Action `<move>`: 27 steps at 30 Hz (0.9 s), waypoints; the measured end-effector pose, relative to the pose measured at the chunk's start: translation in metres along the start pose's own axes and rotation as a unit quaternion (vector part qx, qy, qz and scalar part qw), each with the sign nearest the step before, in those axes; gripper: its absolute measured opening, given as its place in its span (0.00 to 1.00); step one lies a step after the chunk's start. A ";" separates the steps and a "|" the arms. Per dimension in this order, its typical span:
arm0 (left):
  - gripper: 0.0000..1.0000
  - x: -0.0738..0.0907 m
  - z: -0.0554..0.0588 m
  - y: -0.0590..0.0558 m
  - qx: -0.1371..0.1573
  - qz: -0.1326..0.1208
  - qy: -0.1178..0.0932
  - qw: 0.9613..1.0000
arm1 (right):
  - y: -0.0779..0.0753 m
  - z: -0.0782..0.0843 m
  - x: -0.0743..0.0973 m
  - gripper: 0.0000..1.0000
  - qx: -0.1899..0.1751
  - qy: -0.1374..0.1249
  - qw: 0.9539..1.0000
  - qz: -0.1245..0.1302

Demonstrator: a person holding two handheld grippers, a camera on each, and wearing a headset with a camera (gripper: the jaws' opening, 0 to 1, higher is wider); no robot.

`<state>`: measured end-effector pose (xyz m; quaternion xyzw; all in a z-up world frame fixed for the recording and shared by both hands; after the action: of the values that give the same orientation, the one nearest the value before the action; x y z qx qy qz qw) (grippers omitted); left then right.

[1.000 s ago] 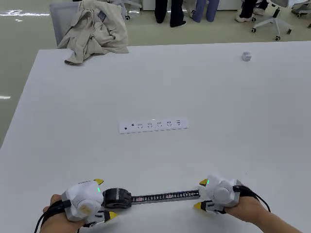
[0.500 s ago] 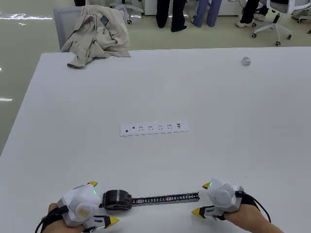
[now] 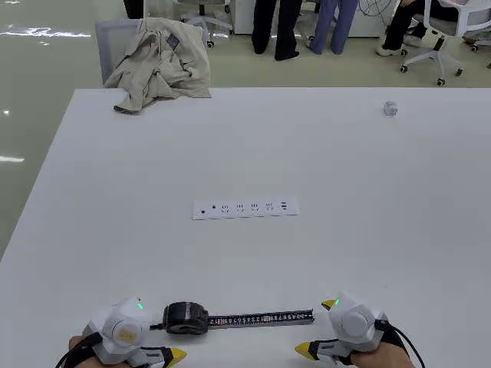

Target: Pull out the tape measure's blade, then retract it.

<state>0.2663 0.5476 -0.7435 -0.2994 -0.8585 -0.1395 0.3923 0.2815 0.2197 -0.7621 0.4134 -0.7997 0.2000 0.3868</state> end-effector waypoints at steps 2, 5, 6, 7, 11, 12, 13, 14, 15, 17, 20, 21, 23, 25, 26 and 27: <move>0.89 0.004 0.000 -0.001 0.015 -0.003 -0.004 1.000 | 0.004 -0.001 0.001 0.71 -0.003 -0.002 1.000 0.000; 0.91 0.006 0.002 -0.002 0.023 -0.009 -0.006 1.000 | 0.008 -0.001 0.002 0.74 -0.012 -0.006 1.000 0.000; 0.92 0.007 0.002 -0.002 0.026 -0.012 -0.007 1.000 | 0.010 0.000 0.003 0.74 -0.013 -0.005 1.000 0.001; 0.93 0.008 0.003 -0.003 0.028 -0.011 -0.009 1.000 | 0.011 -0.001 0.003 0.75 -0.016 -0.005 1.000 0.003; 0.93 0.014 0.004 -0.005 0.038 -0.024 -0.012 0.999 | 0.015 -0.001 0.008 0.78 -0.035 -0.007 0.999 0.009; 0.93 0.016 0.004 -0.006 0.050 -0.026 -0.016 0.998 | 0.016 -0.001 0.010 0.78 -0.042 -0.007 0.999 0.012; 0.93 0.017 0.004 -0.007 0.054 -0.027 -0.019 0.998 | 0.017 -0.001 0.010 0.79 -0.047 -0.010 0.999 0.013; 0.93 0.017 0.005 -0.006 0.055 -0.032 -0.019 0.998 | 0.018 -0.001 0.011 0.80 -0.051 -0.010 0.999 0.014; 0.93 0.019 0.006 -0.007 0.056 -0.035 -0.019 0.998 | 0.018 0.001 0.011 0.80 -0.052 -0.007 0.999 0.016; 0.93 0.023 0.006 -0.010 0.068 -0.040 -0.024 0.997 | 0.020 0.000 0.016 0.81 -0.059 -0.011 0.998 0.021; 0.93 0.026 0.007 -0.015 0.080 -0.042 -0.030 0.996 | 0.023 -0.002 0.021 0.81 -0.073 -0.021 0.997 0.027; 0.93 0.027 0.007 -0.016 0.081 -0.044 -0.029 0.995 | 0.023 -0.001 0.021 0.82 -0.076 -0.022 0.996 0.029; 0.94 0.030 0.008 -0.018 0.083 -0.053 -0.029 0.995 | 0.027 0.000 0.022 0.82 -0.079 -0.024 0.996 0.030; 0.95 0.031 0.011 -0.019 0.096 -0.059 -0.028 0.993 | 0.030 0.001 0.023 0.84 -0.080 -0.021 0.996 0.037; 0.96 0.033 0.012 -0.020 0.097 -0.060 -0.030 0.993 | 0.032 0.001 0.024 0.84 -0.081 -0.022 0.996 0.037; 0.96 0.034 0.012 -0.020 0.102 -0.064 -0.032 0.992 | 0.034 0.000 0.025 0.84 -0.084 -0.023 0.995 0.038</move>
<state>0.2292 0.5512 -0.7257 -0.2070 -0.8978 -0.0663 0.3829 0.2445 0.2265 -0.7424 0.3536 -0.8373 0.1368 0.3938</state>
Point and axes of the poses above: the centre of the closed fingertips' face, and the gripper's own axes: x roughly backward along the fingers, y roughly to its left, z roughly out of its underside, the point moved 4 cm from there along x, roughly backward along the fingers, and after that the axes turned 1 degree about x, right-handed, at the moved point
